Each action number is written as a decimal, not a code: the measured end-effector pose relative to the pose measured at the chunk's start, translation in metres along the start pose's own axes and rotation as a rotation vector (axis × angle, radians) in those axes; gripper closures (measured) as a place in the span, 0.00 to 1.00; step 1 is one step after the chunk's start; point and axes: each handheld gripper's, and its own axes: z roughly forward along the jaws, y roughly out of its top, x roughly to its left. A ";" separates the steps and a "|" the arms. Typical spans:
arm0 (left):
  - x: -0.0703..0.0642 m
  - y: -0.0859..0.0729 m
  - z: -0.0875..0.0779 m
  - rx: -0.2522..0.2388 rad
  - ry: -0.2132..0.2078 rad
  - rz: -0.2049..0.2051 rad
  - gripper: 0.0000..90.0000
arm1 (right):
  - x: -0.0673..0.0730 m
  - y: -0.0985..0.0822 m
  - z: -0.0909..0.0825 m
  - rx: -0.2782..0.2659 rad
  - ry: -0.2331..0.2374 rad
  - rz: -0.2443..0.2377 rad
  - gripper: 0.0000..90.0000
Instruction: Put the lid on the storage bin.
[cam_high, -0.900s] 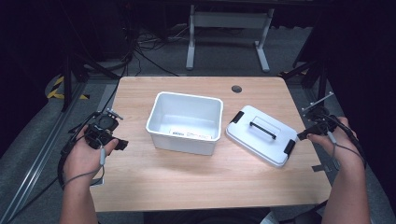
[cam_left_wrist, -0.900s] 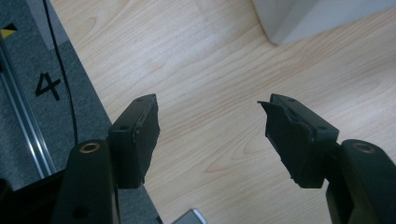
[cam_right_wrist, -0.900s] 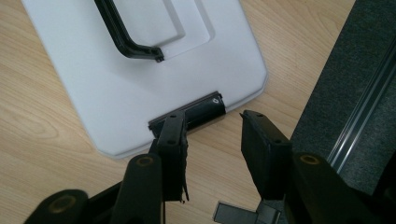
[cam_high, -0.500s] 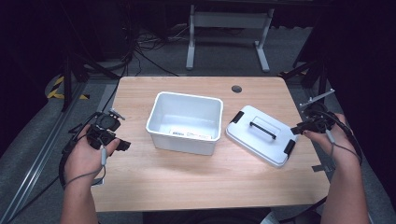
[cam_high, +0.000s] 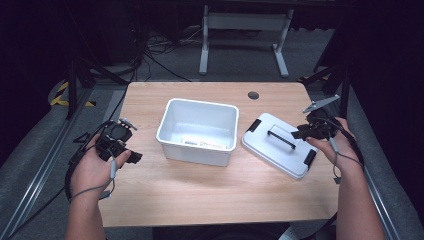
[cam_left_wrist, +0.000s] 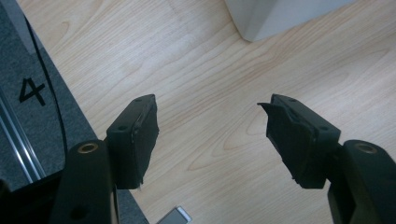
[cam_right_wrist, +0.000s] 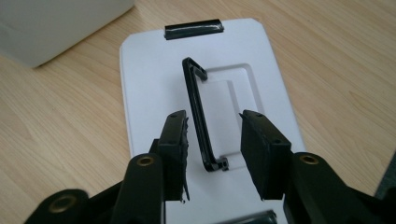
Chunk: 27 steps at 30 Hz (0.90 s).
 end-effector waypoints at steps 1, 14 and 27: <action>0.000 0.000 0.000 0.000 0.000 0.002 0.39 | 0.001 0.001 0.003 -0.001 0.010 0.000 0.67; -0.008 0.004 0.001 0.020 -0.030 0.040 0.40 | 0.007 0.005 0.049 -0.008 0.091 -0.026 0.62; -0.013 0.005 0.004 0.033 -0.018 0.075 0.37 | -0.004 -0.006 0.076 0.029 0.094 -0.014 0.66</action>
